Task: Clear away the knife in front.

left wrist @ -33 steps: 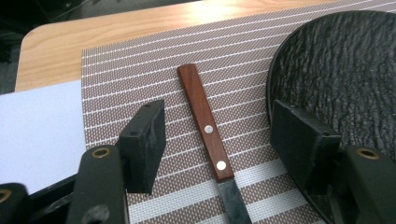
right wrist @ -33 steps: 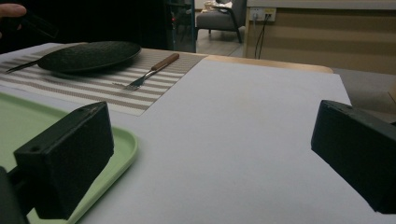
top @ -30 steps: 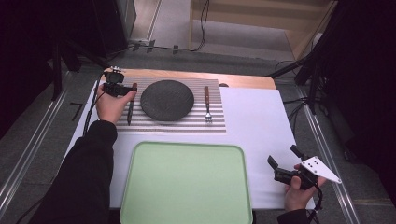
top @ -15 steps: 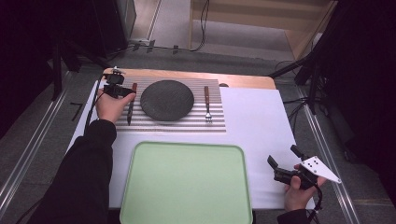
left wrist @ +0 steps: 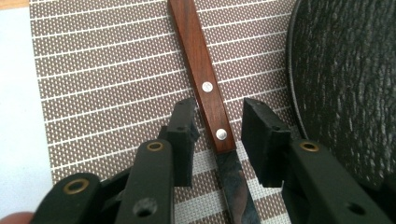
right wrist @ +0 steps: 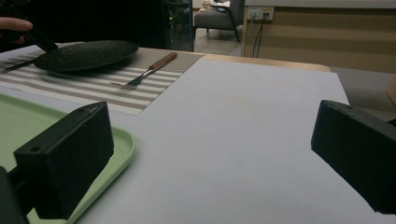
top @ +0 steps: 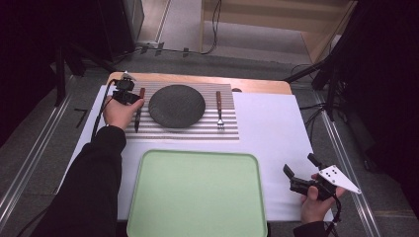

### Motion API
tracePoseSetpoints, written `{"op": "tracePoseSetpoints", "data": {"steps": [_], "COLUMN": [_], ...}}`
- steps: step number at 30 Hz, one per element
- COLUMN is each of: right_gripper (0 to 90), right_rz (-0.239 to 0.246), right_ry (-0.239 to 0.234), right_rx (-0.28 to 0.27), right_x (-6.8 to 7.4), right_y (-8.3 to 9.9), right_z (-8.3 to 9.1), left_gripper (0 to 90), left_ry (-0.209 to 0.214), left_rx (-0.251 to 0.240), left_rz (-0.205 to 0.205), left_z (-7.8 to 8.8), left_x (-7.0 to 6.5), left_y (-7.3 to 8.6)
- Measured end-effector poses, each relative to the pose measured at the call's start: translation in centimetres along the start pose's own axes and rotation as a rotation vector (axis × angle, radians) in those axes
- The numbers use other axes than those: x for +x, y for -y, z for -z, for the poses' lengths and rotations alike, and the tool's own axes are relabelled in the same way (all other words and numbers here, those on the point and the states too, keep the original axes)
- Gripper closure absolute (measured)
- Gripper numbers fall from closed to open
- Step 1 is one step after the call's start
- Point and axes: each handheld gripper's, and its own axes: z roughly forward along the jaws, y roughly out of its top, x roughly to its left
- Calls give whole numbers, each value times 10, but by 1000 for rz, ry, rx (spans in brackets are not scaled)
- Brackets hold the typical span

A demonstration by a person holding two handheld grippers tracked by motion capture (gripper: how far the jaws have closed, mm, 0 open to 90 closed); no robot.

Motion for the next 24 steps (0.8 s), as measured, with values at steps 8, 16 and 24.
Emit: {"op": "tracePoseSetpoints", "data": {"steps": [8,16,24], "right_gripper": [0,0,0], "right_rz": [0,-4,-5], "right_ry": [1,3,2], "right_rx": [0,0,-1], "right_x": [0,0,-1], "right_y": [0,0,0], "right_z": [0,0,1], "left_gripper": [731,771,777], "left_ry": [-43,-73,-52], "left_rx": [12,18,17], "left_rz": [-14,-19,-46], "left_z": [-6,-7,-5], "left_x": [-5,-7,-4], "left_y": [0,1,2]}}
